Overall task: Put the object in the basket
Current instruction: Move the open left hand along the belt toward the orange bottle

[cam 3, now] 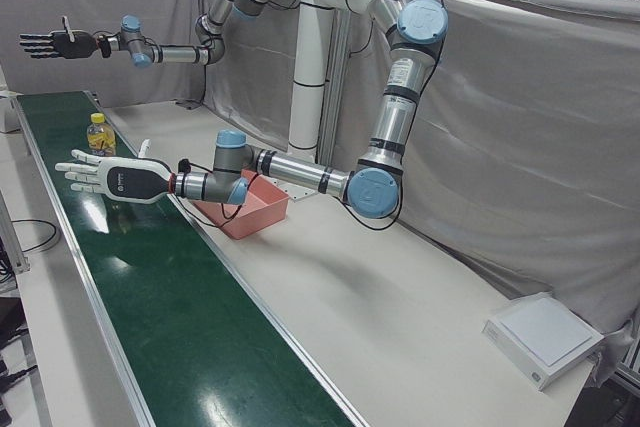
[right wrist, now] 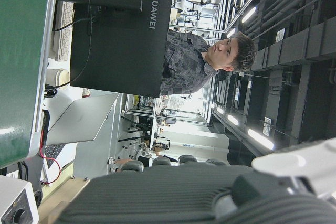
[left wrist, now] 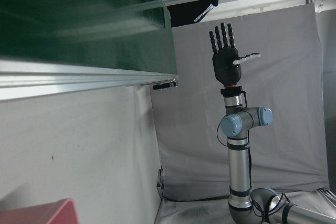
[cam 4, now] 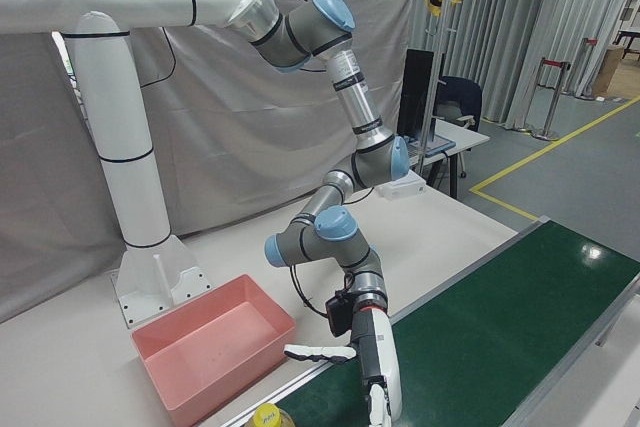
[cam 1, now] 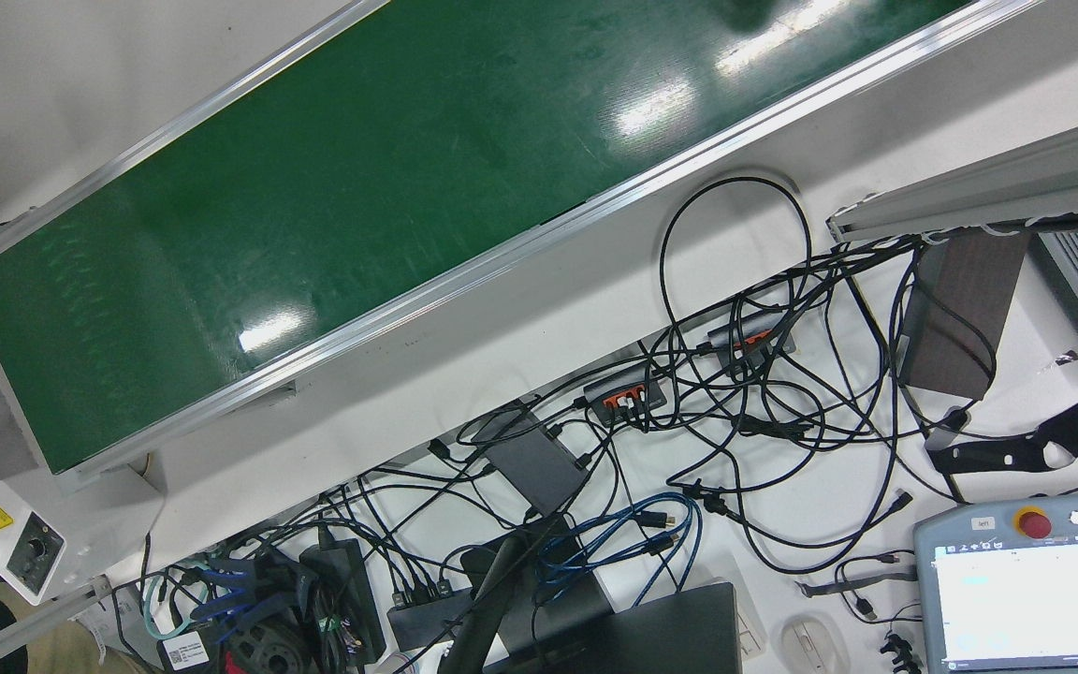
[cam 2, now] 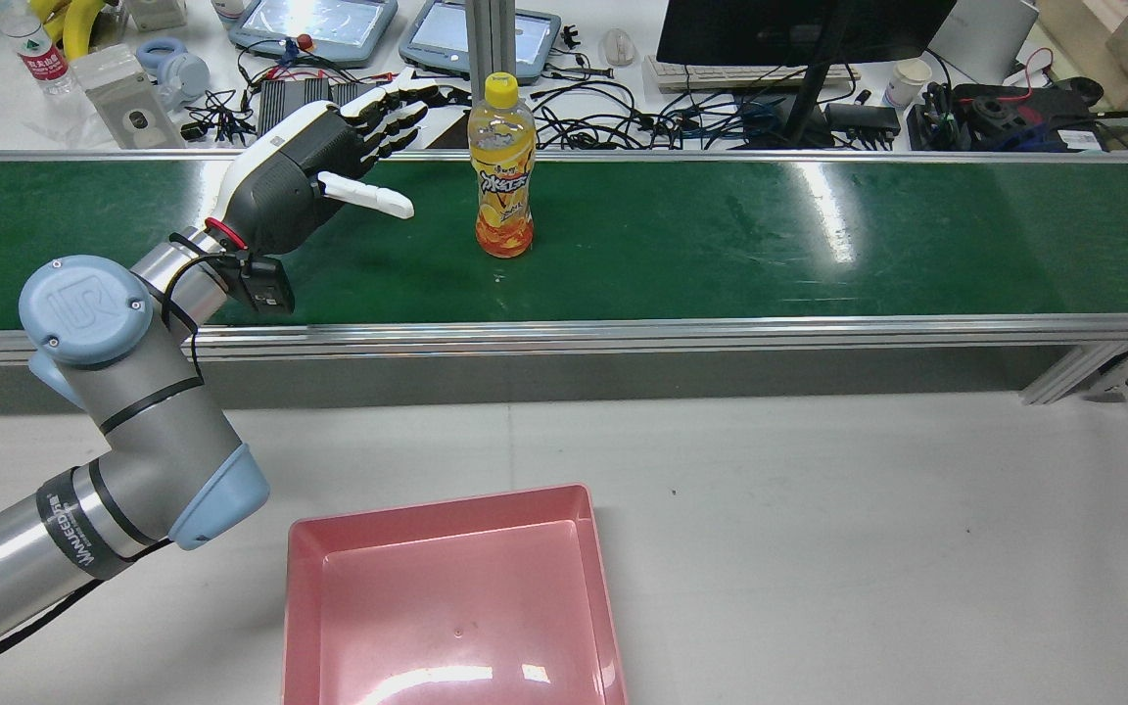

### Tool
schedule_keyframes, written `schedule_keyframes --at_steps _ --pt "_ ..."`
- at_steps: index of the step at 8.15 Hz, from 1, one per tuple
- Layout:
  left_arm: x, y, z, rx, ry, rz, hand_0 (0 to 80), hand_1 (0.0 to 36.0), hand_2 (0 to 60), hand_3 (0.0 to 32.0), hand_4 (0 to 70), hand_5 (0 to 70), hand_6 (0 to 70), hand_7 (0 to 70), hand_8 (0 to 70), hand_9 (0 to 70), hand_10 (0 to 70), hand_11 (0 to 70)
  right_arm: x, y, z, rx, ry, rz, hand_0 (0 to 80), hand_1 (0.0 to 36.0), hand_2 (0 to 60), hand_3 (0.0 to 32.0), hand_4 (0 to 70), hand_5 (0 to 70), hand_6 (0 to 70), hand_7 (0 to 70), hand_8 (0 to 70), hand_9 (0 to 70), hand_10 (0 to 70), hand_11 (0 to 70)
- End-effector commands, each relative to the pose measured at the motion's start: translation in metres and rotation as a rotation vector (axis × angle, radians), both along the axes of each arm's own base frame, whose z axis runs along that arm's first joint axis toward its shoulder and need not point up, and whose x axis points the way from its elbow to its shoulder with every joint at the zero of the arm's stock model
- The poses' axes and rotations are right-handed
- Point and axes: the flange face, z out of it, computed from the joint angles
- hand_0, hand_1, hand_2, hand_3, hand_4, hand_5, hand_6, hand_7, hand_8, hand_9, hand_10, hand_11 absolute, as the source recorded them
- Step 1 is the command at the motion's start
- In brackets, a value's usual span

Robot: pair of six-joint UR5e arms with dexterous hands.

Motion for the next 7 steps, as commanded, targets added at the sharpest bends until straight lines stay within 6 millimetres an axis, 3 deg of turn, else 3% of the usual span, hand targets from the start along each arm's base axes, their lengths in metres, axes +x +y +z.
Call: schedule_keyframes --at_steps 1,3,4,7 --pt "0.015 -0.009 -0.019 0.012 0.008 0.014 53.0 13.9 0.0 0.2 14.8 18.5 2.3 0.0 8.3 9.3 4.9 8.6 0.0 0.0 0.0 0.0 0.0 0.0 0.0 0.0 0.0 0.0 0.0 0.0 0.0 0.0 0.0 0.0 0.0 0.0" --pt "0.023 -0.011 -0.015 0.01 -0.004 0.043 53.7 15.1 0.0 0.0 15.5 19.1 2.9 0.1 8.6 9.7 4.5 8.2 0.0 0.0 0.0 0.0 0.0 0.0 0.0 0.0 0.0 0.0 0.0 0.0 0.0 0.0 0.0 0.0 0.0 0.0" --pt "0.037 -0.012 -0.018 0.019 -0.023 0.09 53.7 15.1 0.0 0.0 15.3 19.0 2.8 0.1 8.6 9.6 4.3 7.9 0.0 0.0 0.0 0.0 0.0 0.0 0.0 0.0 0.0 0.0 0.0 0.0 0.0 0.0 0.0 0.0 0.0 0.0" --pt "0.044 -0.016 -0.034 0.023 0.007 0.115 53.7 15.1 0.0 0.0 15.3 18.7 2.7 0.1 8.7 9.5 4.5 8.2 0.0 0.0 0.0 0.0 0.0 0.0 0.0 0.0 0.0 0.0 0.0 0.0 0.0 0.0 0.0 0.0 0.0 0.0"
